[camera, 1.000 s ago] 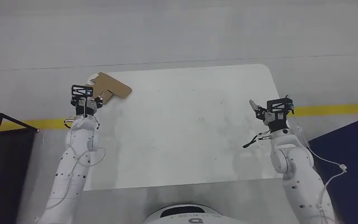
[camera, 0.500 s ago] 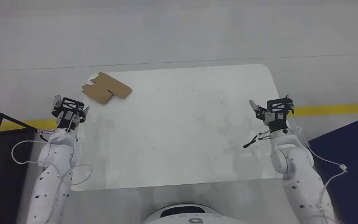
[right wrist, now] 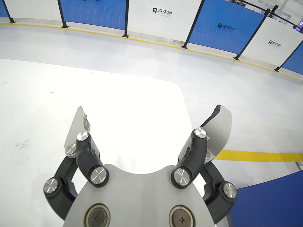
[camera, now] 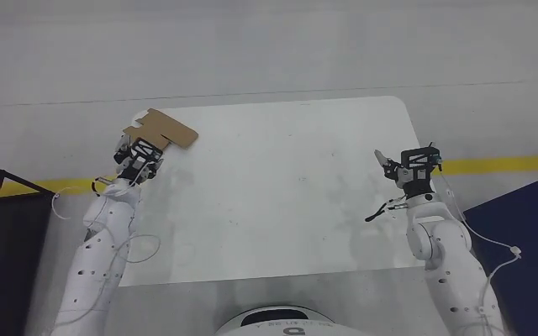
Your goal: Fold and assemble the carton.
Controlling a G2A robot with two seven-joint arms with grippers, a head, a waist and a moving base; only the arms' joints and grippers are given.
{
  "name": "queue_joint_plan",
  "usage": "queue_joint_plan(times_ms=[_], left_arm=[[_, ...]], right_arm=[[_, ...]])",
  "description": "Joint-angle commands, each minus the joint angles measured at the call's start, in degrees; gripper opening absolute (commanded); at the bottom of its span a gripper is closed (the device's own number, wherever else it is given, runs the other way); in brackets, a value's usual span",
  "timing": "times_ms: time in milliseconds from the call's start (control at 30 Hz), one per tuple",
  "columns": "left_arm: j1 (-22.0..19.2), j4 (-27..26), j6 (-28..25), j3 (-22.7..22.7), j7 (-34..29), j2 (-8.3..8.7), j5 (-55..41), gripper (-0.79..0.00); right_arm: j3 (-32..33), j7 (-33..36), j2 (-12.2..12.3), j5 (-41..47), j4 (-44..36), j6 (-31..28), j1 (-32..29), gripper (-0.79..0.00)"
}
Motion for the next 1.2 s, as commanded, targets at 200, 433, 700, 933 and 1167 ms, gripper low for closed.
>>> queue_joint_plan(times_ms=[200, 433, 700, 933, 1167], left_arm=[[0.61, -2.37, -0.93, 1.21, 1.22, 0.35, 7.57, 0.0], [0.47, -2.33, -0.87, 1.32, 1.59, 0.34, 7.73, 0.0], [0.46, -0.95, 1.61, 2.0, 0.9, 0.18, 9.47, 0.0], [-1.8, 1.12, 3.61, 4.6, 1.93, -0.16, 13.25, 0.0], [-7.12, 6.59, 2.7, 9.9, -1.05, -1.06, 17.77, 0.0]], right_arm=[[0.0, 0.0, 0.0, 0.0, 0.0, 0.0, 0.0, 0.0], [0.0, 0.0, 0.0, 0.0, 0.0, 0.0, 0.0, 0.0], [0.0, 0.0, 0.0, 0.0, 0.0, 0.0, 0.0, 0.0], [0.0, 0.0, 0.0, 0.0, 0.0, 0.0, 0.0, 0.0], [0.0, 0.0, 0.0, 0.0, 0.0, 0.0, 0.0, 0.0]])
